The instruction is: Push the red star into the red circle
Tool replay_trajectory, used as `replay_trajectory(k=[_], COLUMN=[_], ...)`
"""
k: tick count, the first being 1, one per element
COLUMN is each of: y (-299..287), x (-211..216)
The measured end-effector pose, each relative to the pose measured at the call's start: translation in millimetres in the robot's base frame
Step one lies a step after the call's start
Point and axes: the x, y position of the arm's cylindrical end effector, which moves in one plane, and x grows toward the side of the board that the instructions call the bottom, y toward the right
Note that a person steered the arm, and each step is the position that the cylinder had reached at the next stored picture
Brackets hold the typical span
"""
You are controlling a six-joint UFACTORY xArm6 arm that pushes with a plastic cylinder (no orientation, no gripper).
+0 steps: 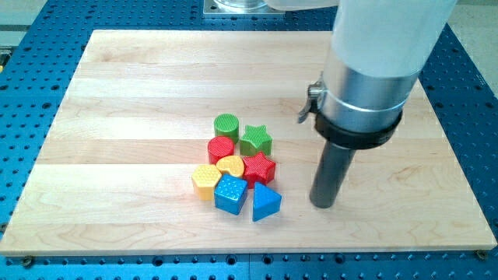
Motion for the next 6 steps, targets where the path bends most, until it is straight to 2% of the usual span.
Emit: replay_trajectory(k=[2, 3, 5, 6], y=[-47, -61, -92, -99], x=[-28, -4, -64, -48])
